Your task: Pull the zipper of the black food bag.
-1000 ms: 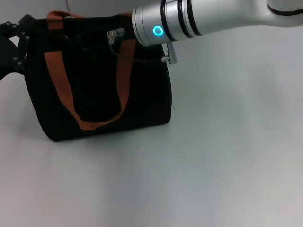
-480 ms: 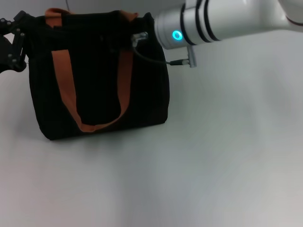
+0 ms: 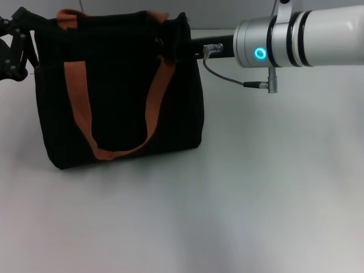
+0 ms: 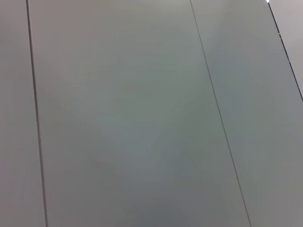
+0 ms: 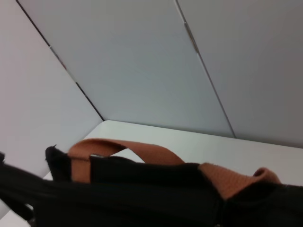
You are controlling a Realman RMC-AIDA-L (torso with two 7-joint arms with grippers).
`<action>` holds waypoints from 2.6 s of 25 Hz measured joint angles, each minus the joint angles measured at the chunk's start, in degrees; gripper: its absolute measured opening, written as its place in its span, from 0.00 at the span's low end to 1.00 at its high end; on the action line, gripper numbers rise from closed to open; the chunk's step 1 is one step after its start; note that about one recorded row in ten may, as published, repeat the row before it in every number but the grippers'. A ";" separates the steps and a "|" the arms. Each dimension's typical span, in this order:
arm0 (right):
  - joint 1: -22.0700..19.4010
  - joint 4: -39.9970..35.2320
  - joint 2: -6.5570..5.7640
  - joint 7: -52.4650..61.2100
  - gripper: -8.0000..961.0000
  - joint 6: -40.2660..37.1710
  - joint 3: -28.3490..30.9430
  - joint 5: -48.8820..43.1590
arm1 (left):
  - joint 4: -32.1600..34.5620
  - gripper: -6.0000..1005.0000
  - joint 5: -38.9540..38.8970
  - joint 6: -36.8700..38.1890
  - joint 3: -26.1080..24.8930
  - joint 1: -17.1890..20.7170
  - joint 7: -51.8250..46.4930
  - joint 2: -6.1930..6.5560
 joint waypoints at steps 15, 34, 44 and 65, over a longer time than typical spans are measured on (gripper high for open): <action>-12.53 1.90 -0.34 -46.48 0.16 -18.15 7.83 39.55 | -0.14 0.03 -0.20 -2.44 -0.06 -0.08 0.00 -0.35; -13.52 24.55 -2.45 -78.32 0.86 -44.64 15.13 25.77 | -0.65 0.05 0.15 -4.10 0.19 1.73 -4.59 -0.70; -12.82 25.44 -1.56 -81.05 0.86 -41.59 15.06 22.64 | 6.19 0.22 7.25 -3.72 1.25 4.36 -23.67 2.42; -11.63 26.75 -0.71 -84.58 0.86 -40.29 14.53 22.57 | 10.64 0.82 22.42 19.17 9.36 8.37 -22.76 5.91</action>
